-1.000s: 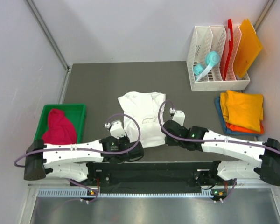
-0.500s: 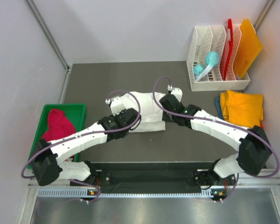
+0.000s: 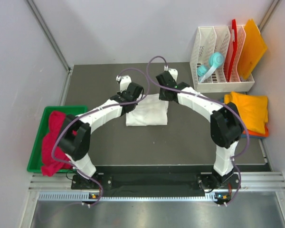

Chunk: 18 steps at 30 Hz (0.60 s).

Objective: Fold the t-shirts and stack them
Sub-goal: Fold the tshirt

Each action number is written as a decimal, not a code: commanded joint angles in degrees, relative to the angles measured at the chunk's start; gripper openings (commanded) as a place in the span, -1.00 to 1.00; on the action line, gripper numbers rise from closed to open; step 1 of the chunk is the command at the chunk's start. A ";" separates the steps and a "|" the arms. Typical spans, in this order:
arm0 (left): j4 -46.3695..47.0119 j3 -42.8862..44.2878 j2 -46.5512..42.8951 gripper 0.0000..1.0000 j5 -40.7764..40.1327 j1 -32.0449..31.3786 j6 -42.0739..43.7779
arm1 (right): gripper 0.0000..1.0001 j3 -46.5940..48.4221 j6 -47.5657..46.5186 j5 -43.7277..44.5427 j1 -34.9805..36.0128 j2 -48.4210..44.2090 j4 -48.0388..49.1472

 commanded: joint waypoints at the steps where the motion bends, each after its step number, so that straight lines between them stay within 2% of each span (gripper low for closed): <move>1: 3.81 6.27 4.63 -1.00 0.79 2.83 4.78 | -1.00 7.71 -1.81 0.52 -2.70 4.87 0.08; 17: 4.61 14.54 16.34 -1.00 3.87 8.29 6.80 | -1.00 19.05 -3.74 -1.50 -5.07 17.54 0.34; 18: 3.91 15.07 16.69 -0.92 3.61 8.46 6.89 | -0.99 19.58 -4.01 -1.50 -4.99 17.63 0.43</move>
